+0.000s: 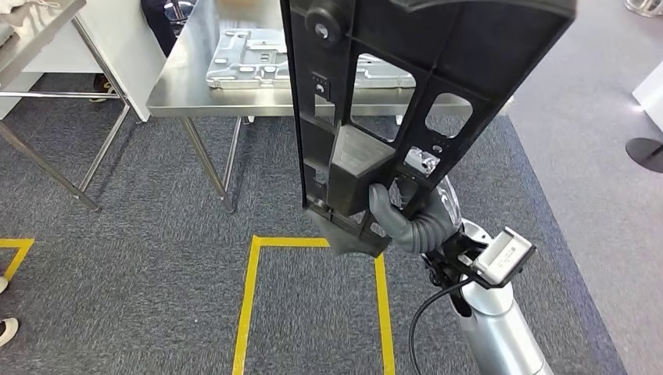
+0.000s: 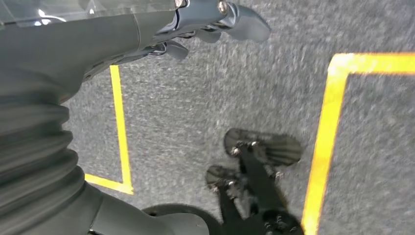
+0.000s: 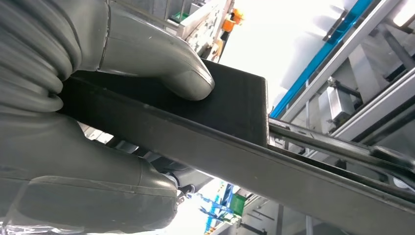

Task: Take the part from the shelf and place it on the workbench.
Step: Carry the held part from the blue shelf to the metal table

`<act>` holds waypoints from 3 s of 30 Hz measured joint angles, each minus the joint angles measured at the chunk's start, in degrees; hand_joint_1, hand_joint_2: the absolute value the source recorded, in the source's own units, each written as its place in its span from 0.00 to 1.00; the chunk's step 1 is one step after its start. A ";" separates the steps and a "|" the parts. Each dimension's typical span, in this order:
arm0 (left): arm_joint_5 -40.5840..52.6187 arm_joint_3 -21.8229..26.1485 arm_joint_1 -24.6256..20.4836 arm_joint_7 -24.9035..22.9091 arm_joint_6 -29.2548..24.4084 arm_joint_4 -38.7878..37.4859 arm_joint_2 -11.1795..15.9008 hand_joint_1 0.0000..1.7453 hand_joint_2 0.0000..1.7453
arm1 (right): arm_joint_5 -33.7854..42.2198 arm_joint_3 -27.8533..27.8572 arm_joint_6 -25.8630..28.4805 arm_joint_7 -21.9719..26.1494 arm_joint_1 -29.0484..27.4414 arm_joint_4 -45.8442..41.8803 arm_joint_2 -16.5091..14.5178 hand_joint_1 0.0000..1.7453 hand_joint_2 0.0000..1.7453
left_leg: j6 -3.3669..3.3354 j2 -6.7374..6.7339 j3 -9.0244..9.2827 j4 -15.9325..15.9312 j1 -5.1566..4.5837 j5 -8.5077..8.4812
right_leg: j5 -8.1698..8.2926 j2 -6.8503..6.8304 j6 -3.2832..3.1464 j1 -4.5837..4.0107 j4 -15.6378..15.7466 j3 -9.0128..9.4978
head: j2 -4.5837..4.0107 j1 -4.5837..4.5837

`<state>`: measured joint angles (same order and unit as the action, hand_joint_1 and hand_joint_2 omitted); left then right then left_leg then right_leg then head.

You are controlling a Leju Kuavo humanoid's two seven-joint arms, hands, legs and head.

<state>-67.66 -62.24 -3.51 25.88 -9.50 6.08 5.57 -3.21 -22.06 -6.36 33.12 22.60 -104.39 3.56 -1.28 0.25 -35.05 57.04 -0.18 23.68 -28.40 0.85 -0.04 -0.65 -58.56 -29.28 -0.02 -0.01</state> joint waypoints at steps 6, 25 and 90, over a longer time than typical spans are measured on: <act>0.00 0.01 -0.05 0.02 -0.04 -0.01 -0.11 0.00 1.00 | 0.01 0.03 -0.05 0.09 0.20 0.08 -0.02 1.00 1.00 | -0.48 0.05 2.38 -0.52 0.43 1.58 | -6.09 -0.27 1.73 1.18 -15.29 -10.55 | -0.01 0.48; 0.01 -0.01 -0.07 0.69 -0.08 -0.02 -0.25 0.00 1.00 | -0.20 0.12 0.13 -0.13 0.06 0.48 -0.02 1.00 1.00 | 1.95 -0.11 -1.32 6.31 0.67 3.70 | 1.96 -0.62 -1.30 0.60 1.93 -1.86 | -0.01 0.19; 0.01 1.15 0.32 1.31 -0.25 -0.09 -0.26 0.00 1.00 | 2.99 0.12 3.16 1.00 1.95 2.11 -0.10 1.00 1.00 | 1.67 0.67 -1.27 0.79 0.53 -0.65 | -0.94 0.12 0.54 0.85 1.84 1.16 | -0.01 -0.01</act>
<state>-67.66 -61.08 -3.19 27.19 -9.75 5.99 5.31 -0.22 -21.94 -3.20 34.12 24.55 -102.28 3.46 0.39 0.93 -36.32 57.84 0.34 23.03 -29.33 0.97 0.50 0.20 -56.72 -28.12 -0.02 -0.01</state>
